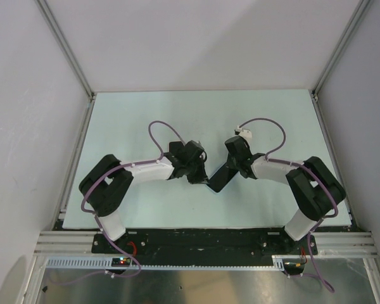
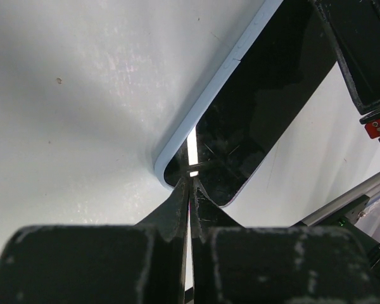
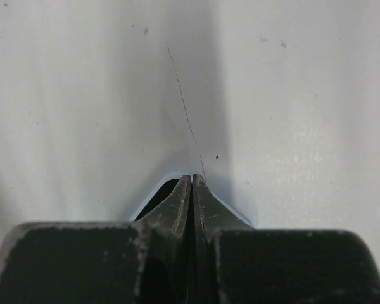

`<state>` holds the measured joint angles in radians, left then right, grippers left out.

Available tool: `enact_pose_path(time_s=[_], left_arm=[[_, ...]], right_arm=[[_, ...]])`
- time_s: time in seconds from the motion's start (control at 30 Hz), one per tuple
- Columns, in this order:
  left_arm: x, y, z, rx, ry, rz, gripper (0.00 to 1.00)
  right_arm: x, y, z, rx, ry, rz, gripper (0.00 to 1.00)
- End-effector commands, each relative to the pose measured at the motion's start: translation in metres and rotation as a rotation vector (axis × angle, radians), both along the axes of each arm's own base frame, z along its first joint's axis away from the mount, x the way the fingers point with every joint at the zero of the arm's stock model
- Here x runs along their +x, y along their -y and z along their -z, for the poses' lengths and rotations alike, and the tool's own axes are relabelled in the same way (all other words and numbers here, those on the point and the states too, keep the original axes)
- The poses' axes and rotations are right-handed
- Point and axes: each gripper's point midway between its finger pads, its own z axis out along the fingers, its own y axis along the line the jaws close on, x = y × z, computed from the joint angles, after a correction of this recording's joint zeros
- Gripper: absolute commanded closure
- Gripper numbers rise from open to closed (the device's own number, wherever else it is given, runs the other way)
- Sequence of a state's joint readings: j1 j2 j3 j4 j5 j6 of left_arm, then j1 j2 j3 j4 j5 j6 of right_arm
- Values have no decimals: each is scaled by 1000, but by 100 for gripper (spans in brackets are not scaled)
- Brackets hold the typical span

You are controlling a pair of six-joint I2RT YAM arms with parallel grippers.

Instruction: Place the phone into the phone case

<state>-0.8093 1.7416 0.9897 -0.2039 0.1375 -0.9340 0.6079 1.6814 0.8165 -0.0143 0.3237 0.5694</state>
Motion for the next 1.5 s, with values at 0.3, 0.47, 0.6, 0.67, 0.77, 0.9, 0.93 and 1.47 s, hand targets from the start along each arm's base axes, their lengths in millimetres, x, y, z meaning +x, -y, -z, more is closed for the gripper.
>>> enact_pose_path(time_s=[0.3, 0.47, 0.6, 0.67, 0.77, 0.9, 0.93, 1.47], left_arm=[[-1, 4, -19, -37, 52, 25, 96], [-17, 1, -23, -38, 59, 41, 96], [-30, -1, -19, -27, 55, 54, 96], [-33, -4, -19, -20, 63, 53, 96], [-28, -8, -21, -6, 94, 48, 96], [-24, -7, -24, 10, 111, 59, 95], [-24, -7, -24, 11, 111, 60, 95], [-35, -24, -5, 56, 82, 49, 96]], right_arm=[[-94, 1, 29, 80, -350, -111, 79], [-69, 10, -15, 101, -247, -92, 76], [-66, 30, -27, 70, -234, -47, 75], [-70, 38, -25, 50, -243, -37, 75], [-73, 45, -19, 48, -259, -36, 75], [-70, 43, -15, 68, -257, -50, 75], [-67, 43, -15, 77, -253, -52, 75], [-51, 34, -38, 188, -182, -50, 76]])
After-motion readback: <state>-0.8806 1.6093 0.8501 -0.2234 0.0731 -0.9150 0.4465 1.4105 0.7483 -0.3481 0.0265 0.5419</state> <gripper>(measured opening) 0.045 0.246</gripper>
